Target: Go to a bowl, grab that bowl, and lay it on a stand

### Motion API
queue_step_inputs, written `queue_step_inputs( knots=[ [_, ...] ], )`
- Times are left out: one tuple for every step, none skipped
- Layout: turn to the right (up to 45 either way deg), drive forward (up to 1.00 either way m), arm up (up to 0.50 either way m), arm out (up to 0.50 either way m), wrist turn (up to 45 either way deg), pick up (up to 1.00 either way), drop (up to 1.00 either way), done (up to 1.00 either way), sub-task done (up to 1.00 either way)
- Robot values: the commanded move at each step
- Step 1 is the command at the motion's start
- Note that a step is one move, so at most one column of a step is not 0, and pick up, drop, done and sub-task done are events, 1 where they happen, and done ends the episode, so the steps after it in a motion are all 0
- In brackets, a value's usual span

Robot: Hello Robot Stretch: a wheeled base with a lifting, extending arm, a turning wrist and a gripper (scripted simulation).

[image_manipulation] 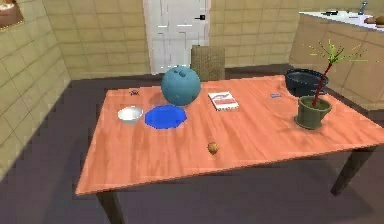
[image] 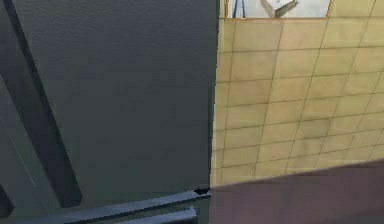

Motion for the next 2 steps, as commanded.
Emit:
queue_step_inputs(
  knots=[
    [-15.0,0.00,0.00,0.00,0.0,0.00,0.00,0.00,0.00],
    [45.0,0.00,0.00,0.00,0.0,0.00,0.00,0.00,0.00]
  ],
)
